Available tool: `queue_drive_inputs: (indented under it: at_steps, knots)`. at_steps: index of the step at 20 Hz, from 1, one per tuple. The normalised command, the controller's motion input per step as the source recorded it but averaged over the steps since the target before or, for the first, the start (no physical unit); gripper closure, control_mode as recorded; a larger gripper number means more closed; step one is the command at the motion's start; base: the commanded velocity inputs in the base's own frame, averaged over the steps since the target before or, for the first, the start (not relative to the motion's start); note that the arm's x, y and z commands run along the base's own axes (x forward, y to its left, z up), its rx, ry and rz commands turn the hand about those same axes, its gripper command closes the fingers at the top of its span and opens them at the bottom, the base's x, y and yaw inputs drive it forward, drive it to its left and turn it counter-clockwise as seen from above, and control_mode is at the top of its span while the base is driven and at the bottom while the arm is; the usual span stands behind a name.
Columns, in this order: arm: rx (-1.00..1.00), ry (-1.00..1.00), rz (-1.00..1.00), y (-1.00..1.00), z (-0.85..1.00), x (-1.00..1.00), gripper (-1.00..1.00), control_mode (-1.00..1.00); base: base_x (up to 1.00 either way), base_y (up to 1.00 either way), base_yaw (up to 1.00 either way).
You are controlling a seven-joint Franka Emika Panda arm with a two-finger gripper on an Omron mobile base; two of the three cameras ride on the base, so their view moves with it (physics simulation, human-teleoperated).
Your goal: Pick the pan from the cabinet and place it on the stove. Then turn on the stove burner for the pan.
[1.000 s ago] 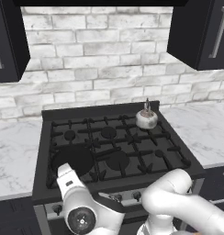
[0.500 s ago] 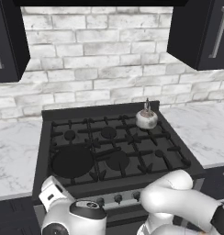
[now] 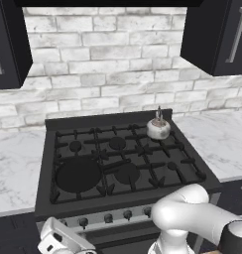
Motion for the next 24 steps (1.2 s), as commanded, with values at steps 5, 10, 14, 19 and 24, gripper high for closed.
queue_drive_inputs:
  at_steps: [5, 10, 14, 19, 24]
  knots:
    - [-0.27, 0.00, 0.00, 0.17, -0.12, 0.00, -1.00, -1.00, 0.00, 0.00, 0.00]
    - [-0.29, 0.00, 0.00, 0.07, -0.15, 0.02, -1.00, -1.00, 0.00, 0.00, 0.00]
    - [-0.25, -0.02, 0.00, 0.01, -0.44, 0.00, -1.00, -1.00, 0.00, 0.00, 0.00]
    - [-0.10, -0.14, 0.00, -0.01, -0.60, 0.03, -1.00, -1.00, 0.00, 0.00, 0.00]
    - [-0.01, -0.08, 0.05, 0.15, -0.33, 0.22, -1.00, -1.00, 0.00, 0.00, 0.00]
